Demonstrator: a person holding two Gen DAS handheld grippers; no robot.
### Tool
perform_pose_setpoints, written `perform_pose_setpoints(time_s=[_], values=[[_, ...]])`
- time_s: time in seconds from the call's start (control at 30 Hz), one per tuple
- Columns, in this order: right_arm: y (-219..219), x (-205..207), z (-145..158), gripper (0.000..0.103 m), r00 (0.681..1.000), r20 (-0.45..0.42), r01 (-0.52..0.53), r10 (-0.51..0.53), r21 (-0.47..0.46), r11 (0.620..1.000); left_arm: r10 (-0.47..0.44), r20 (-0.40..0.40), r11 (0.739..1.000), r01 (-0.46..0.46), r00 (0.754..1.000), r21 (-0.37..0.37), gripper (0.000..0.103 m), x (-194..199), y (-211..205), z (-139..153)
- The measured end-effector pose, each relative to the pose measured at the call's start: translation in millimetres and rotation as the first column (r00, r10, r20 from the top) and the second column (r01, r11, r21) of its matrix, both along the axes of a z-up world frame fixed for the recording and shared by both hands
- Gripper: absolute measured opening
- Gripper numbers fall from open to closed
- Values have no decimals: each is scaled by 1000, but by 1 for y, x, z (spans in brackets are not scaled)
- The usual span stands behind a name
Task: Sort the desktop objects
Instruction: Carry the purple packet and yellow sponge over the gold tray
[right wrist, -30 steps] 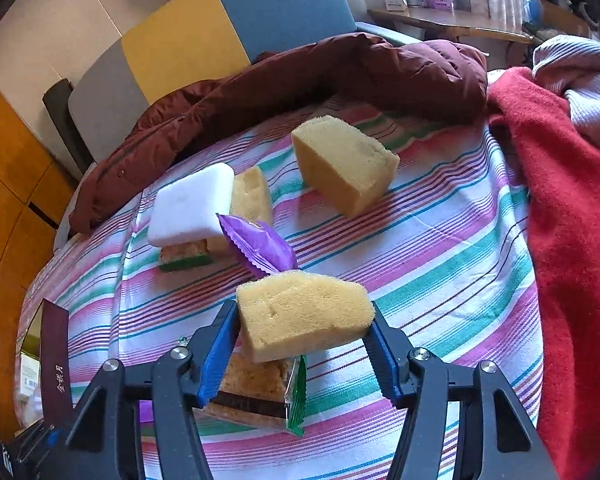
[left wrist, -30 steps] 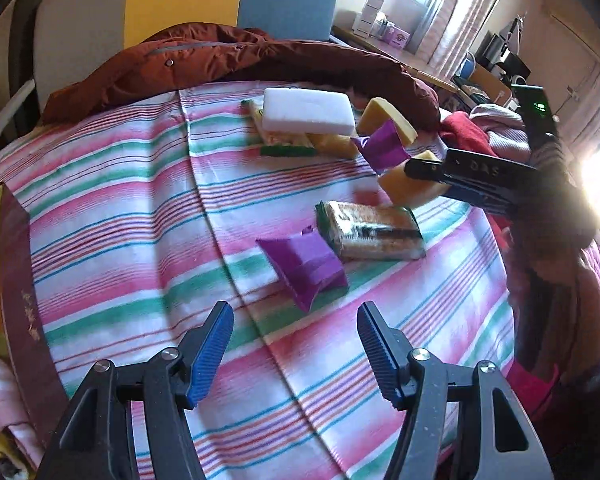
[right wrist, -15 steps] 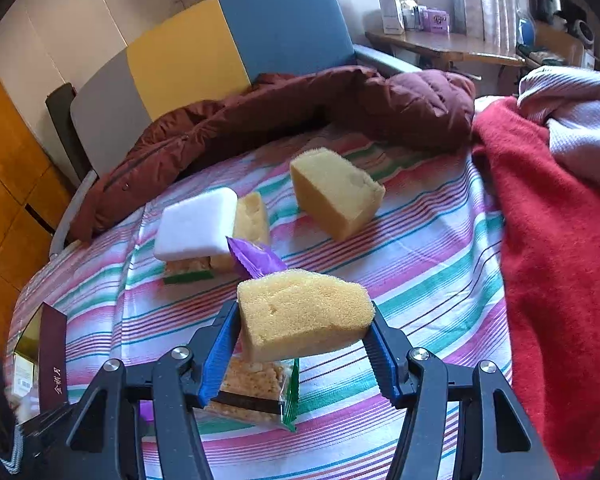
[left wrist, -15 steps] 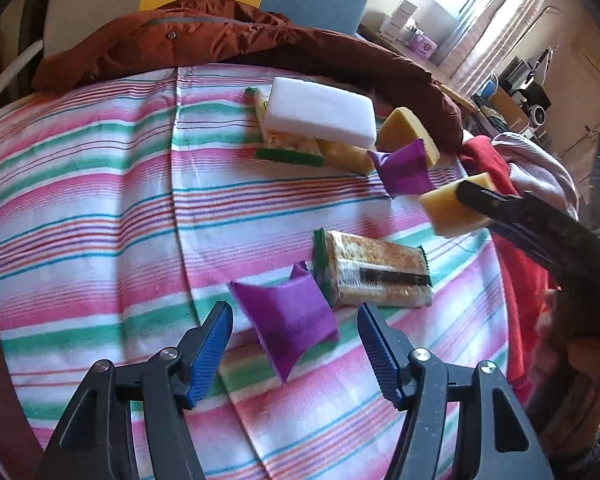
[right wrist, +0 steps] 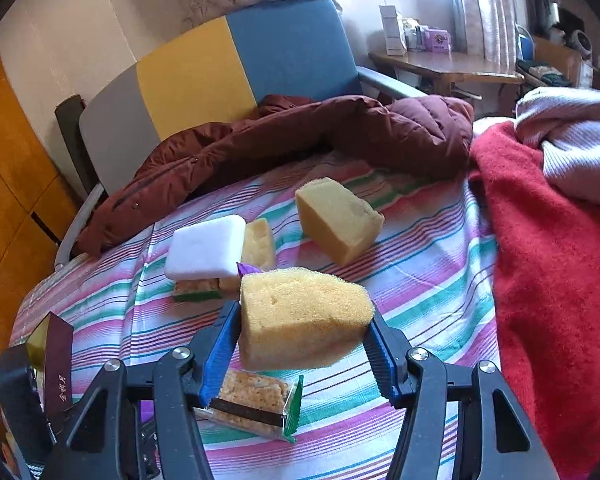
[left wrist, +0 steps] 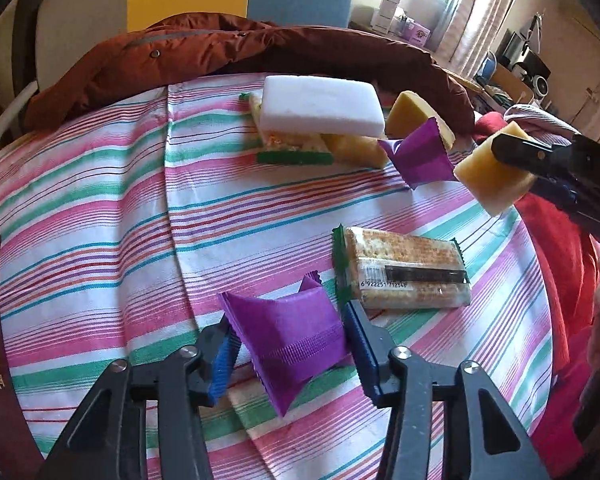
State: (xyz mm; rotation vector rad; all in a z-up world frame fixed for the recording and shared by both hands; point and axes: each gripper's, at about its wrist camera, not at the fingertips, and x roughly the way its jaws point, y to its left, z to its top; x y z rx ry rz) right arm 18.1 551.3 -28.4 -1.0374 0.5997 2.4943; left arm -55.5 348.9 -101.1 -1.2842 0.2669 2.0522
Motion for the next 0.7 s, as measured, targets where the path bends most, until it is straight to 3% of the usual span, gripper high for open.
perform_pose_setpoints(time_s=[0.2,0.3,0.4,0.5,0.7], values=[[0,5,8,61,999,-42,21,-19,35,999,-11,-20,1000,10,1000,-7,45,5,-9,1],[5,10,11,60,996,-84,13,-14,-13,1000,-14,-29,1000,14,999,-10,45,11,-15,2],[4,14,17,60,984,-173,-69,51,-97,993,-12,-39,1000,12,999,-14,45,15,-23,4],[-6,7,15,60,970,-197,-170,140,-143,975,-8,-50,1000,7,999,-17,45,21,-30,5],[-38,-14,4,60,946,-123,-316,301,-135,939,13,-75,1000,-14,997,-22,45,28,-43,9]])
